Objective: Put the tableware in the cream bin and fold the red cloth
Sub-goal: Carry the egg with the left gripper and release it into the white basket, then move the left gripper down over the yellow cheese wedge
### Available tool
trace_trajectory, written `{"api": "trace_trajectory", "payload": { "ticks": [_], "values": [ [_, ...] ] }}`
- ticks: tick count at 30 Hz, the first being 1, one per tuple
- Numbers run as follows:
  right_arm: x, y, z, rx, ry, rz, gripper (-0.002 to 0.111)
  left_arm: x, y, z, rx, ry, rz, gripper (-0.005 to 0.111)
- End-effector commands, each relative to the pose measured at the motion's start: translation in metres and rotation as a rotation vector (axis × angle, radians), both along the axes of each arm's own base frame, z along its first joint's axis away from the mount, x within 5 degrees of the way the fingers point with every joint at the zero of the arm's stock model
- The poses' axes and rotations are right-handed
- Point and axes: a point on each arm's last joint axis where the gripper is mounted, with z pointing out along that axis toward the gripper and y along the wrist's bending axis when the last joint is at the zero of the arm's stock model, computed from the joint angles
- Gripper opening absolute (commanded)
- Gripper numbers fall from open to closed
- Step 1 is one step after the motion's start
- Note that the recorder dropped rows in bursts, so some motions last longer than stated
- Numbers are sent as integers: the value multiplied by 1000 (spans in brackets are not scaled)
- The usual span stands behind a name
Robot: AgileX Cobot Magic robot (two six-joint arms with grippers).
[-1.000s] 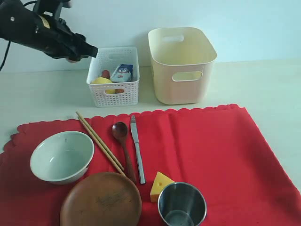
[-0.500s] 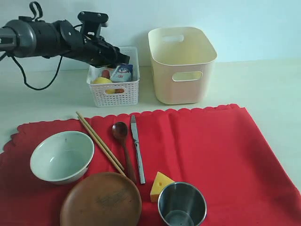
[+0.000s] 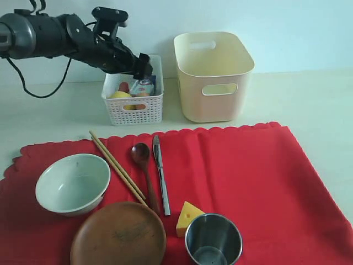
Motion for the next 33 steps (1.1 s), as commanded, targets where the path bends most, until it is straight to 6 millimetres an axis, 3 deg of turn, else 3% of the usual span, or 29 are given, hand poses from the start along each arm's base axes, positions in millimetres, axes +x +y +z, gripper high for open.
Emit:
{"api": "trace_trajectory", "payload": {
  "ticks": [1,5,10,19,25,33],
  "values": [
    [0,0,1,-2,-18,-2,0,-14,16,32,24,89,-44,93],
    [0,0,1,-2,-18,-2,0,-31,27,52,35,208,-89,92],
    [0,0,1,-2,-18,-2,0,-57,29,68,20,318,-138,80],
    [0,0,1,-4,-18,-2,0,-111,38,71,5,384,-176,78],
    [0,0,1,-2,-18,-3,0,-153,14,62,47,392,-288,78],
    [0,0,1,-2,-18,-3,0,-204,-46,44,109,403,-471,78]
  ]
}}
